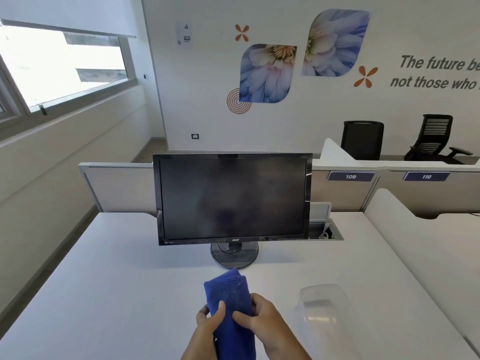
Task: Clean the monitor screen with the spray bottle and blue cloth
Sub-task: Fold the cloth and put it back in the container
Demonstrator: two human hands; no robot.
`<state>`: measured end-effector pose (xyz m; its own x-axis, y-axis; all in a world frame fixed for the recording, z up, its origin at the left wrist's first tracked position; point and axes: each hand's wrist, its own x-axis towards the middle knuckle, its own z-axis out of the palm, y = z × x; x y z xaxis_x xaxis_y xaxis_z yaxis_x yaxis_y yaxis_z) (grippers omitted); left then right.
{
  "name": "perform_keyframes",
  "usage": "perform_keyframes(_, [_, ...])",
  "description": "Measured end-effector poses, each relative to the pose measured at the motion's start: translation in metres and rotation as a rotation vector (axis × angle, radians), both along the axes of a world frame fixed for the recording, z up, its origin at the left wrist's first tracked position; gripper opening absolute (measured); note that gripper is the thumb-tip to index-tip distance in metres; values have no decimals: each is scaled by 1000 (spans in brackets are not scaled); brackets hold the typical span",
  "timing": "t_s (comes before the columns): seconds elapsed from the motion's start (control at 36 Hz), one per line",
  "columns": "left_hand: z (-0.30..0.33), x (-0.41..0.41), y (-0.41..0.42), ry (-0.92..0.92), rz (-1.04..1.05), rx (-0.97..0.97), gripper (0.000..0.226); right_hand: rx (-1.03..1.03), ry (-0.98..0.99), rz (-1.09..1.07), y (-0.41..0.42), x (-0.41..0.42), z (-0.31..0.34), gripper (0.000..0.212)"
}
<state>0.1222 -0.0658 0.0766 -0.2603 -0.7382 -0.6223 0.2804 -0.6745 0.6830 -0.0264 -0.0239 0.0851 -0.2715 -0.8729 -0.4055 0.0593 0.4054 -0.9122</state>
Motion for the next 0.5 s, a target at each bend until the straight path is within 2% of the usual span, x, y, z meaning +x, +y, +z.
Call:
perform_keyframes(0.14, [8,-20,15,20,-106,-1,76,7,-52,45,17,-26,5,31])
perform_keyframes(0.22, [14,-26,23,18,-258,-45,88,5,-111,78,28,-46,11,31])
perform_keyframes(0.36, [24,-51,34,-54,-485,-148,83,-48,-176,5,42,-82,23,38])
perform_keyframes(0.5, [27,-80,47,-141,-577,-254,72,-110,-213,-80,55,-118,28,38])
